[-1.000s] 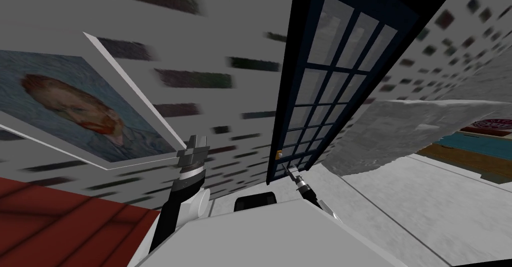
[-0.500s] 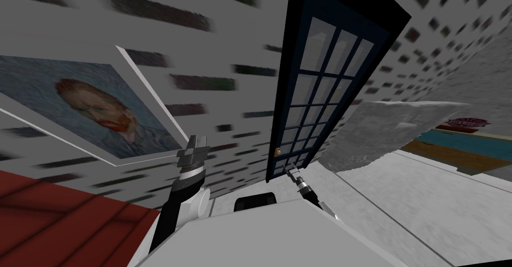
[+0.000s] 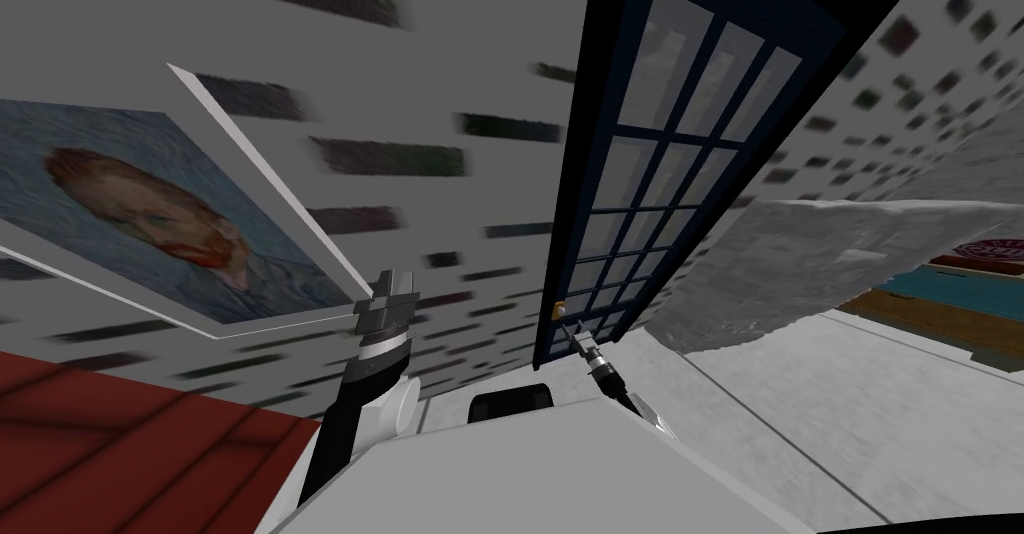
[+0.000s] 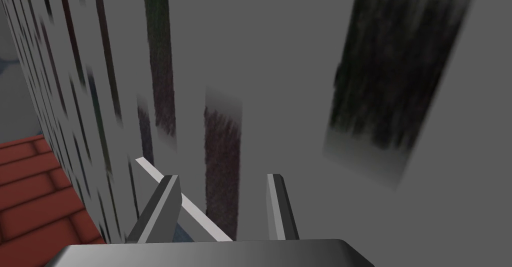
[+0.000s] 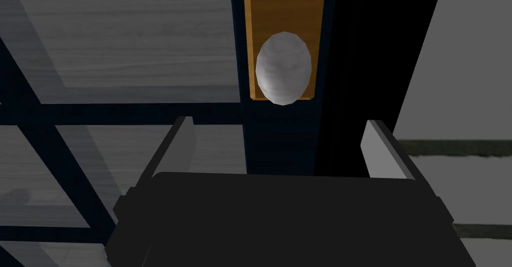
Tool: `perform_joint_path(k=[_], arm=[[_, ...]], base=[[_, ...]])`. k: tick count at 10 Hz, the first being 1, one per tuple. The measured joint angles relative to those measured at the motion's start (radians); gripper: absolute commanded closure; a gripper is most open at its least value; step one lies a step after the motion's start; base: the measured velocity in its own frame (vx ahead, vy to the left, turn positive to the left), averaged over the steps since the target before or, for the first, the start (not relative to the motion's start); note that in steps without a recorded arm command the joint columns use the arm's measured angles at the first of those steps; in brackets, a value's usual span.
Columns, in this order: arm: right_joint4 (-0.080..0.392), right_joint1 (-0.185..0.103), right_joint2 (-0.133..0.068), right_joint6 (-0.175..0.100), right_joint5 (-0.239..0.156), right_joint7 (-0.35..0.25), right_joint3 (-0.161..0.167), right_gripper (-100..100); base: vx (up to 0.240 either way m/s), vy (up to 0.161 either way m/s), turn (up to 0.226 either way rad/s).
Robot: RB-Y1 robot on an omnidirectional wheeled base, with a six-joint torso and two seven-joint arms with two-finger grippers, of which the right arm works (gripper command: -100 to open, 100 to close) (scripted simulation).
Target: Pull the door open
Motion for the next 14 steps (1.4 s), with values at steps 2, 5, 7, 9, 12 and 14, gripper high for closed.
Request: perform_joint_path(k=[2, 5, 7, 9, 12, 14], arm=[[0.018, -0.032, -0.002, 0.023, -0.053, 0.031, 0.035, -100], [0.057, -0.073, -0.008, 0.039, -0.123, 0.071, 0.08, -100], [0.05, -0.07, -0.009, 0.063, -0.155, 0.089, 0.103, -100], [0.05, -0.069, -0.009, 0.063, -0.155, 0.09, 0.104, 100], [0.05, -0.068, -0.008, 0.06, -0.154, 0.088, 0.104, 100], [0.05, -0.068, -0.008, 0.061, -0.154, 0.089, 0.104, 100]], base=[[0.067, -0.02, 0.059], [0.061, -0.007, 0.036], [0.009, 0.002, 0.005], [-0.009, 0.003, 0.003], [0.0, 0.0, 0.0], [-0.012, -0.003, 0.013]])
